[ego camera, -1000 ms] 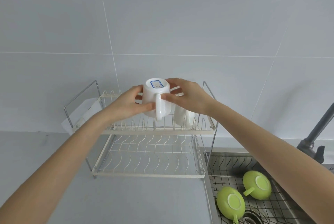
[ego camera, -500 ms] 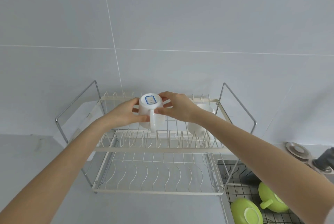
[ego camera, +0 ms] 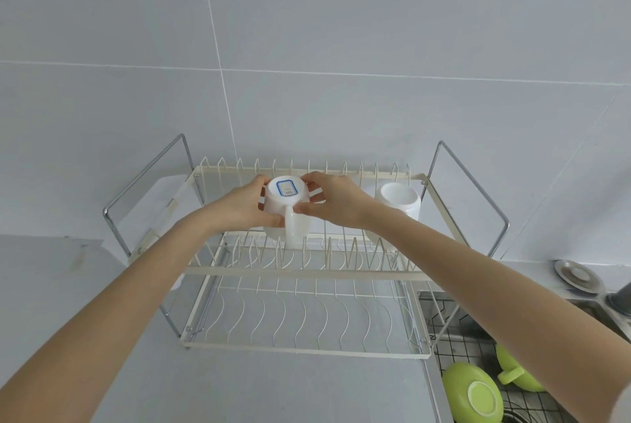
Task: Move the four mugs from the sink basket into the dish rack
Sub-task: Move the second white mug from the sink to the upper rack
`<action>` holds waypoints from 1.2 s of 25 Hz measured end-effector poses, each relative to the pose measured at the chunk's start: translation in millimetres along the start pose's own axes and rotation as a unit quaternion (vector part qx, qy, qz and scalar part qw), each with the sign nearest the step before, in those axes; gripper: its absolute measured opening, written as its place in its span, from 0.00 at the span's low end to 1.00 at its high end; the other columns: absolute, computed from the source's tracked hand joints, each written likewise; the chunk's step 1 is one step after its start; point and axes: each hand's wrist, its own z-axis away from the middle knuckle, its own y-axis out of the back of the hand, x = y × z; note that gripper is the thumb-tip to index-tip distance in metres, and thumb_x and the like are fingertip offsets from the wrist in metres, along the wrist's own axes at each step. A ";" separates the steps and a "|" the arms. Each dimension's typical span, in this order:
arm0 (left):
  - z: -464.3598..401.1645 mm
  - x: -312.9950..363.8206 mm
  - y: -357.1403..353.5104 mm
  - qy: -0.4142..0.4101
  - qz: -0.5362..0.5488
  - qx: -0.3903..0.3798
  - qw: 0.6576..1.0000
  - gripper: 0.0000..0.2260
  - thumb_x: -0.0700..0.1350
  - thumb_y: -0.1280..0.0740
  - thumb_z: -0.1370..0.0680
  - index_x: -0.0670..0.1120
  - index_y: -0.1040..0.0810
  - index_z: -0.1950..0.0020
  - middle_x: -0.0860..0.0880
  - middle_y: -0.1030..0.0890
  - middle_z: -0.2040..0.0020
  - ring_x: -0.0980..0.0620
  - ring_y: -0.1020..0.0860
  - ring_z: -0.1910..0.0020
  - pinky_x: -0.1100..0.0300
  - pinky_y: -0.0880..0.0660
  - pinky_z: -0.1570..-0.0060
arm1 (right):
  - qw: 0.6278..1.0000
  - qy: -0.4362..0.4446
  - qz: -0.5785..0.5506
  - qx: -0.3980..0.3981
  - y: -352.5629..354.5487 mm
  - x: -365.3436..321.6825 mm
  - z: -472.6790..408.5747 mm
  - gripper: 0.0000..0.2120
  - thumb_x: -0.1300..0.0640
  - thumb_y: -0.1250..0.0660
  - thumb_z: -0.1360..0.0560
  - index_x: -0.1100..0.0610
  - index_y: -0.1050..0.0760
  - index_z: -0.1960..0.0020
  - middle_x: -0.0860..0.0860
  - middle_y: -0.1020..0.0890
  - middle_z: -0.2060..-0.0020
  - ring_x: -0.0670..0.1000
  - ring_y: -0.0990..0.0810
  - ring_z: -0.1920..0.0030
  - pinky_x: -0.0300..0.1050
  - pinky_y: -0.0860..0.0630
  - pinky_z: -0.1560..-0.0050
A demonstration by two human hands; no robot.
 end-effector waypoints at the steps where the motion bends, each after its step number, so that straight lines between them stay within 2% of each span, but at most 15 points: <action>1: 0.1 0.7 -0.1 0.002 -0.005 -0.002 1.000 0.31 0.46 0.27 0.32 0.47 0.38 0.33 0.51 0.29 0.40 0.50 0.25 0.46 0.58 0.30 0.48 | 1.000 0.000 0.001 0.000 0.6 0.1 1.0 0.24 0.54 0.32 0.27 0.58 0.33 0.33 0.55 0.23 0.39 0.54 0.21 0.43 0.47 0.27 0.37; 9: -1.5 4.3 -2.7 -0.001 -0.035 -0.024 0.999 0.31 0.47 0.28 0.31 0.49 0.40 0.32 0.50 0.29 0.35 0.49 0.25 0.42 0.56 0.28 0.43 | 1.000 -0.015 0.003 0.005 5.2 3.0 8.0 0.25 0.54 0.32 0.27 0.59 0.34 0.33 0.55 0.24 0.39 0.54 0.22 0.43 0.46 0.27 0.39; 13: -0.6 4.6 -1.7 -0.001 -0.038 -0.032 0.999 0.32 0.47 0.29 0.30 0.51 0.40 0.31 0.50 0.29 0.34 0.48 0.26 0.40 0.53 0.29 0.39 | 0.999 -0.020 0.027 -0.008 5.5 2.6 7.9 0.27 0.52 0.33 0.27 0.59 0.36 0.32 0.56 0.24 0.37 0.54 0.24 0.40 0.47 0.28 0.37; 16: 3.6 6.7 2.9 0.006 -0.059 -0.051 0.997 0.32 0.47 0.29 0.30 0.52 0.41 0.30 0.50 0.31 0.31 0.48 0.29 0.35 0.52 0.32 0.35 | 0.996 -0.019 0.081 -0.033 10.3 2.9 11.5 0.29 0.51 0.35 0.25 0.60 0.40 0.29 0.57 0.27 0.34 0.56 0.28 0.35 0.49 0.31 0.34; 19: 13.3 16.1 8.6 0.008 -0.127 -0.058 0.990 0.31 0.44 0.33 0.27 0.48 0.46 0.28 0.47 0.36 0.27 0.46 0.35 0.30 0.53 0.37 0.30 | 0.989 -0.015 0.140 -0.047 19.8 0.8 22.2 0.31 0.50 0.39 0.23 0.59 0.46 0.26 0.55 0.34 0.28 0.56 0.37 0.28 0.48 0.38 0.30; 21: 24.1 30.0 12.6 0.005 -0.192 -0.037 0.981 0.31 0.44 0.38 0.24 0.45 0.51 0.26 0.45 0.41 0.25 0.46 0.38 0.27 0.57 0.40 0.31 | 0.984 -0.004 0.174 -0.046 28.6 -3.0 34.2 0.30 0.50 0.40 0.23 0.58 0.47 0.26 0.55 0.37 0.27 0.55 0.40 0.27 0.48 0.41 0.29; 23: 36.3 46.7 16.1 -0.008 -0.232 -0.013 0.973 0.30 0.46 0.40 0.23 0.43 0.52 0.26 0.44 0.43 0.24 0.45 0.40 0.27 0.58 0.41 0.31 | 0.977 0.012 0.210 -0.035 39.0 -8.5 48.8 0.30 0.50 0.41 0.23 0.58 0.48 0.26 0.56 0.38 0.26 0.55 0.43 0.26 0.49 0.43 0.27; 30: 80.2 109.3 4.6 -0.067 -0.324 0.089 0.939 0.30 0.55 0.44 0.23 0.43 0.52 0.26 0.45 0.48 0.23 0.48 0.48 0.24 0.49 0.45 0.26 | 0.952 0.034 0.299 0.052 79.4 -8.5 120.4 0.32 0.46 0.41 0.23 0.54 0.50 0.25 0.54 0.46 0.24 0.55 0.53 0.23 0.53 0.56 0.24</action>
